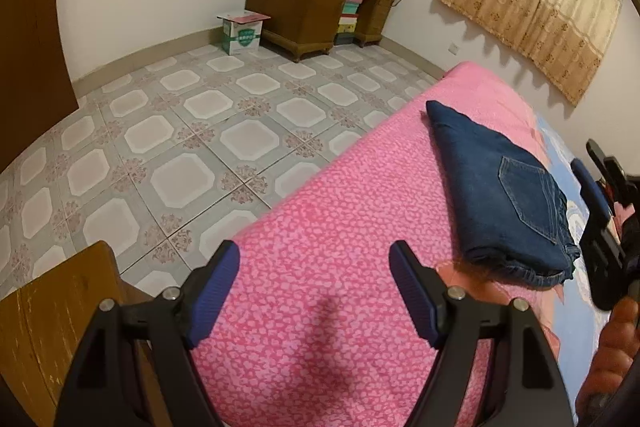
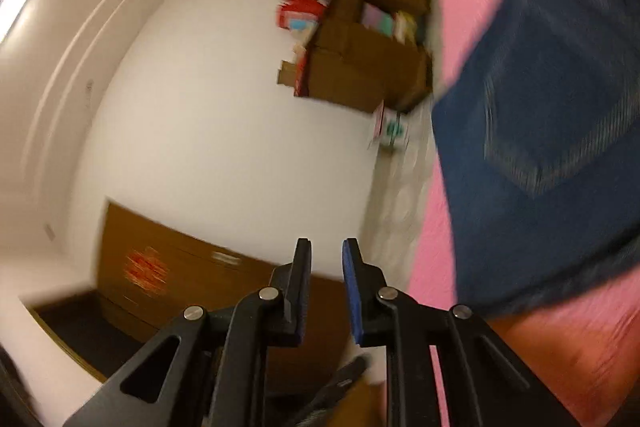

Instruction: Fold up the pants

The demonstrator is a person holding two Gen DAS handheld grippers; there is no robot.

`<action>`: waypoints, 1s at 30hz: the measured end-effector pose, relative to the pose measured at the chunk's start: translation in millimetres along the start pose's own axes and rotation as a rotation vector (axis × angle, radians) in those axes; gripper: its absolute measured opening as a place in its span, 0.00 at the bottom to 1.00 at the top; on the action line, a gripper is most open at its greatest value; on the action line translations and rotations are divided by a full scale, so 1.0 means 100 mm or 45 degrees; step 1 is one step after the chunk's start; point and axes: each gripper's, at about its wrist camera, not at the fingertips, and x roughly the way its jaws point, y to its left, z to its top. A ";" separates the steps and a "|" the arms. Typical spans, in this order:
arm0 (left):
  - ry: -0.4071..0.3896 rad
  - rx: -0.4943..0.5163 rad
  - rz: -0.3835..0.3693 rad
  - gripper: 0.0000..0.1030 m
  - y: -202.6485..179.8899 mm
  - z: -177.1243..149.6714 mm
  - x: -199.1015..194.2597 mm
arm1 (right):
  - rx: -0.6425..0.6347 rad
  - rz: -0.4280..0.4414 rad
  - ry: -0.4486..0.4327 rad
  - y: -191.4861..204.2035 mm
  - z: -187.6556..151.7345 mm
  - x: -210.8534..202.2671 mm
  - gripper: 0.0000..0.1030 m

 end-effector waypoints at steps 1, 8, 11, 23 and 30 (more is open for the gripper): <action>-0.003 0.007 0.003 0.77 -0.01 -0.01 0.00 | -0.041 -0.035 -0.009 0.03 0.02 0.03 0.18; -0.014 0.061 0.024 0.77 -0.11 -0.03 -0.07 | -0.200 -0.585 0.313 -0.46 -0.22 0.63 0.15; -0.029 0.091 0.040 0.78 -0.10 -0.05 -0.14 | -0.134 -0.495 0.268 -0.46 -0.20 0.49 0.16; -0.074 0.281 0.036 0.86 -0.83 -0.28 -0.58 | -0.525 -0.752 -0.062 0.58 -0.41 -1.06 0.48; -0.157 0.389 -0.017 1.00 -1.42 -0.43 -1.02 | -0.779 -0.918 -0.300 1.07 -0.60 -2.07 0.70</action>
